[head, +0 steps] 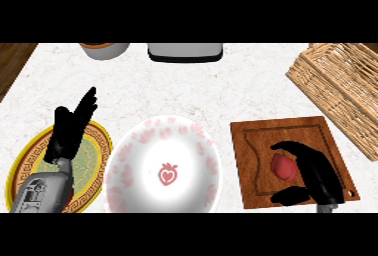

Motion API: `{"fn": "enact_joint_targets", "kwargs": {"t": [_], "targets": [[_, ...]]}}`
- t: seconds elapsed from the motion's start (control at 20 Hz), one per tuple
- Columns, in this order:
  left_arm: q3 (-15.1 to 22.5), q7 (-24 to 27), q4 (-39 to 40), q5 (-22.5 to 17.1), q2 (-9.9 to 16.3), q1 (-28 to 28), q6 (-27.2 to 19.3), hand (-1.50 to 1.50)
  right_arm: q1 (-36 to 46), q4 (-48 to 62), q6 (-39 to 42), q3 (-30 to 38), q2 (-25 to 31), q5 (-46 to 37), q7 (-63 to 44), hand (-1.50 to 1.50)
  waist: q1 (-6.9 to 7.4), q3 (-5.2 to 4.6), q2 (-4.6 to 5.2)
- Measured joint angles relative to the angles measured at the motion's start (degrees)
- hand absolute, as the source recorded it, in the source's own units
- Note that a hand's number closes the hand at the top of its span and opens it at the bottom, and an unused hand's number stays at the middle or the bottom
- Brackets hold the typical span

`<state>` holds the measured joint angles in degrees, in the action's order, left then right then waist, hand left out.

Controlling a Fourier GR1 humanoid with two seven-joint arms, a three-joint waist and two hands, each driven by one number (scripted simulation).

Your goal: Pick the bell pepper from the cutting board and place it in the basket

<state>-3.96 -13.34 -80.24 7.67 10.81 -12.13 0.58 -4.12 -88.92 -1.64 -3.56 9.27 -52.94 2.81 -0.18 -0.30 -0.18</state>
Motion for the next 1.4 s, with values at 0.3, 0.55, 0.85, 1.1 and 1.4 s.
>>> {"fn": "enact_joint_targets", "kwargs": {"t": [0.3,0.55,0.85,1.1,1.4], "targets": [[-1.22,0.56,0.25,-0.91,1.06,0.14,1.72,0.0,-0.32,-0.22,-1.45,-2.59,1.86,-6.11,1.5,1.5,0.02,-0.15,-0.09],[-0.34,0.22,0.46,-0.32,0.45,-0.51,1.62,0.0,4.96,1.78,8.2,-9.08,6.99,-12.64,2.43,1.5,1.04,-0.23,0.01],[-0.36,-0.58,0.24,0.35,0.05,-1.02,0.91,0.0,11.07,4.28,14.13,-13.78,8.65,-17.72,4.61,1.5,0.55,-0.07,0.03],[-0.48,-0.26,-0.52,0.47,-0.17,0.46,0.82,0.0,10.86,0.85,14.8,-11.83,7.17,-13.91,6.99,1.5,0.15,0.17,0.06],[-1.38,-0.09,0.43,0.36,0.36,0.29,0.79,0.0,9.25,-12.14,24.16,-5.72,3.31,-0.36,5.69,1.5,-0.92,0.23,-0.12]]}}
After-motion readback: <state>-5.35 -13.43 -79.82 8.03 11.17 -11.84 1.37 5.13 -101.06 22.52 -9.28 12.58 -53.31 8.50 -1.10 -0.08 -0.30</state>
